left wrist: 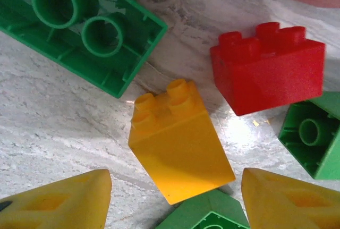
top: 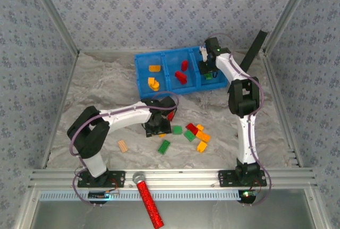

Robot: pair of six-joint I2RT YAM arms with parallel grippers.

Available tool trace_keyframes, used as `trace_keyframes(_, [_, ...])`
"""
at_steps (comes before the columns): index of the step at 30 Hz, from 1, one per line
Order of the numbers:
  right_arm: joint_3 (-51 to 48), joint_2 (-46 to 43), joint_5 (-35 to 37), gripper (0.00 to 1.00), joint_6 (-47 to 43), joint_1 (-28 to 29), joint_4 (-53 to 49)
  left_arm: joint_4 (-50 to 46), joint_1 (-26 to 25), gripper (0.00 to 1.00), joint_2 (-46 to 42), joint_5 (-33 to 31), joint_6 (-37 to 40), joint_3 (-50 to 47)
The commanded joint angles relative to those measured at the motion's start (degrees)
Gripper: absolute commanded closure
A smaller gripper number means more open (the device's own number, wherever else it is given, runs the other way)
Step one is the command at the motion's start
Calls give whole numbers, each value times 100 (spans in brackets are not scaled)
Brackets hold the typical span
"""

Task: Sort the legos into containers by color
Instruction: Place the lego in the container, then pick up the lego from the middle-left of the table.

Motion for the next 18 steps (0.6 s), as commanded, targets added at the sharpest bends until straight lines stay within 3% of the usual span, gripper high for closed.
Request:
trace_keyframes(1, [-6, -120, -107, 52, -67, -30, -35, -76, -42, 34, 69, -104, -146, 128])
trace_keyframes(8, [-28, -361, -144, 50, -18, -34, -184, 112, -45, 36, 147, -167, -153, -12])
trace_keyframes(18, [-475, -1161, -231, 50, 218, 40, -243, 468, -47, 49, 267, -105, -126, -266])
